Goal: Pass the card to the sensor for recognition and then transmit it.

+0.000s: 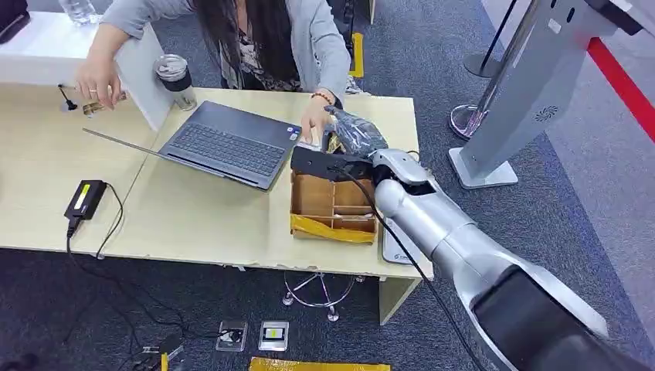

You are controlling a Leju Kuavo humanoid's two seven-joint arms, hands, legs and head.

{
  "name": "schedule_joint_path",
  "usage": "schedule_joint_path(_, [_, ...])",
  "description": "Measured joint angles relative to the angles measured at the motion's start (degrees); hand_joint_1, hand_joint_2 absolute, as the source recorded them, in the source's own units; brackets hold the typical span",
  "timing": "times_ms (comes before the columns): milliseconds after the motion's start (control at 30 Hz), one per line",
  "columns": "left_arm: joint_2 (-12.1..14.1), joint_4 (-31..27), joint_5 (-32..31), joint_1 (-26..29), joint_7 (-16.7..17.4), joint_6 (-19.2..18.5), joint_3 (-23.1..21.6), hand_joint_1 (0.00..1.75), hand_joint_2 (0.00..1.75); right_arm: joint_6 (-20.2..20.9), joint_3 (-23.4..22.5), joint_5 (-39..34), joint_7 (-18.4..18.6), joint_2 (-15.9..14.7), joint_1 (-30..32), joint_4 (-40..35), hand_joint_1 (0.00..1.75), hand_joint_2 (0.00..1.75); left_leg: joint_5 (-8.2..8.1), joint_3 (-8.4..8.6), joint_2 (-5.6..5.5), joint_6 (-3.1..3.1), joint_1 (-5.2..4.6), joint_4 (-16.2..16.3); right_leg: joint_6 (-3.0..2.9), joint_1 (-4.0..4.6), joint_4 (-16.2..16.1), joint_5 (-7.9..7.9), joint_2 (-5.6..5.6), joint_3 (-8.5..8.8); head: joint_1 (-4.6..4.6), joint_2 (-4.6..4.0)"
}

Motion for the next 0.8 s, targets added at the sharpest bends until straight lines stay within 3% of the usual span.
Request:
schedule_joint_path(333, [0.00, 0.00, 0.09, -0.01, 0.00, 0.15, 0.00, 0.00, 0.00, -0.90, 0.02, 1.29, 0.00, 0.02, -0.19, 1.53, 1.75, 1.75, 0.00, -0.01, 0.01, 0.00, 0.00, 0.00, 0.00, 0.00, 0.01, 0.00, 0.01, -0.02, 0.00, 0.00])
schedule_joint_path(367, [0.00, 0.00, 0.26, -0.01, 0.00, 0.24, 0.00, 0.00, 0.00, -0.96, 0.00, 1.33, -0.02, 0.02, -0.21, 1.62, 0.26, 1.75, 0.00, -0.01, 0.01, 0.00, 0.00, 0.00, 0.00, 0.00, 0.00, 0.00, 0.00, -0.02, 0.00, 0.00])
schedule_joint_path(400, [0.00, 0.00, 0.31, -0.01, 0.00, 0.30, 0.00, 0.00, 0.00, -1.05, 0.00, 1.38, -0.04, 0.02, -0.23, 1.70, 0.26, 1.75, 0.00, -0.01, 0.01, 0.00, 0.00, 0.00, 0.00, 0.00, 0.00, 0.00, 0.00, -0.02, 0.02, 0.00])
schedule_joint_path(433, [0.00, 0.00, 0.39, -0.01, 0.00, 0.37, 0.00, 0.00, 0.00, -1.16, 0.00, 1.44, -0.24, 0.04, -0.22, 1.77, 0.00, 1.75, 0.00, -0.01, 0.01, 0.00, 0.00, 0.00, 0.00, 0.00, 0.00, 0.00, 0.00, -0.02, 0.02, 0.00])
schedule_joint_path(467, [0.00, 0.00, 0.46, -0.01, 0.00, 0.46, 0.00, 0.00, 0.00, -1.46, 0.00, 1.72, -0.89, 0.07, -0.22, 1.84, 0.00, 0.00, 0.00, -0.01, 0.01, 0.00, 0.00, 0.00, 0.00, 0.00, 0.01, 0.00, 0.00, -0.02, 0.02, 0.00])
schedule_joint_path(800, [-0.02, 0.00, 0.85, -0.05, 0.35, 0.72, -0.02, 0.00, 0.00, -1.81, -0.13, 2.03, -2.62, 0.96, -0.29, 2.36, 0.00, 0.00, 0.00, 0.00, 0.02, -0.01, 0.00, 0.00, 0.00, 0.00, 0.00, 0.00, 0.01, -0.02, 0.00, 0.00])
